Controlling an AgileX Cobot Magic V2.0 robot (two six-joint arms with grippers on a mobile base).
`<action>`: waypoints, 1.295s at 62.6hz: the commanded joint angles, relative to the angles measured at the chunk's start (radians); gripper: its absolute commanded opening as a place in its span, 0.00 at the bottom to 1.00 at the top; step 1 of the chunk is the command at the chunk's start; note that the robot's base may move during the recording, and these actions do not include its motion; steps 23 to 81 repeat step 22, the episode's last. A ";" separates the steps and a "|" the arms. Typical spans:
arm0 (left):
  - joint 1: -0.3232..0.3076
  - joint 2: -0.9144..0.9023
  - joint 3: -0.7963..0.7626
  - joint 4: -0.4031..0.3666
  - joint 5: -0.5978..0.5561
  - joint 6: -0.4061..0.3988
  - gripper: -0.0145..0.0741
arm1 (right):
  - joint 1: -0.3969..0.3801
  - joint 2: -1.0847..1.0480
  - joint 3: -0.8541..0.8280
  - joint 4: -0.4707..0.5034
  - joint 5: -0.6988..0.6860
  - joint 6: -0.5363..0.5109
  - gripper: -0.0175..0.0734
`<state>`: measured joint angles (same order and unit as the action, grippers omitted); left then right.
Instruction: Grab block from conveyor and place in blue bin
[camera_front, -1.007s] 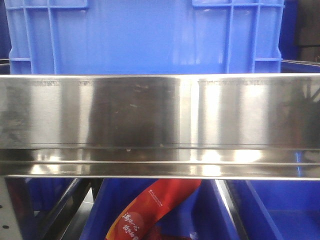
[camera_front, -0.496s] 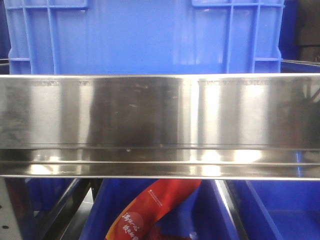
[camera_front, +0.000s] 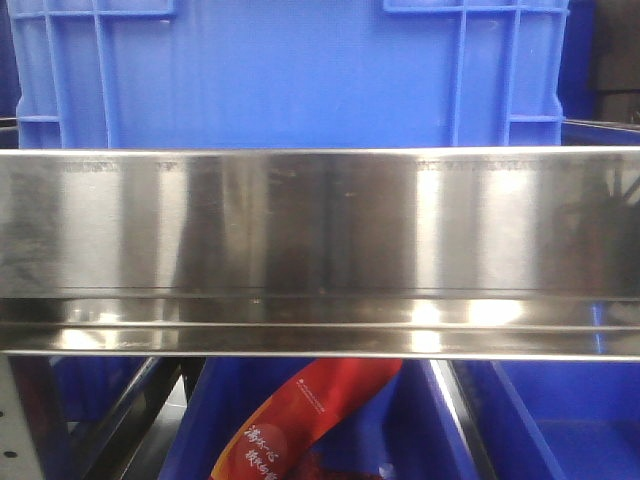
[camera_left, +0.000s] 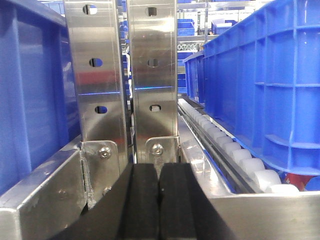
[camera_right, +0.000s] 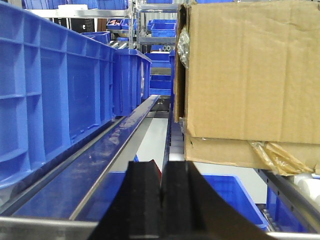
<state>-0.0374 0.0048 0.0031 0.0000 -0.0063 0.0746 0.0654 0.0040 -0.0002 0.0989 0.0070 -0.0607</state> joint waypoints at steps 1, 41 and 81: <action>0.003 -0.005 -0.003 0.000 -0.022 -0.008 0.04 | -0.005 -0.004 0.000 -0.007 -0.024 0.000 0.01; 0.003 -0.005 -0.003 0.000 -0.022 -0.008 0.04 | -0.005 -0.004 0.000 -0.007 -0.024 0.000 0.01; 0.003 -0.005 -0.003 0.000 -0.022 -0.008 0.04 | -0.005 -0.004 0.000 -0.007 -0.024 0.000 0.01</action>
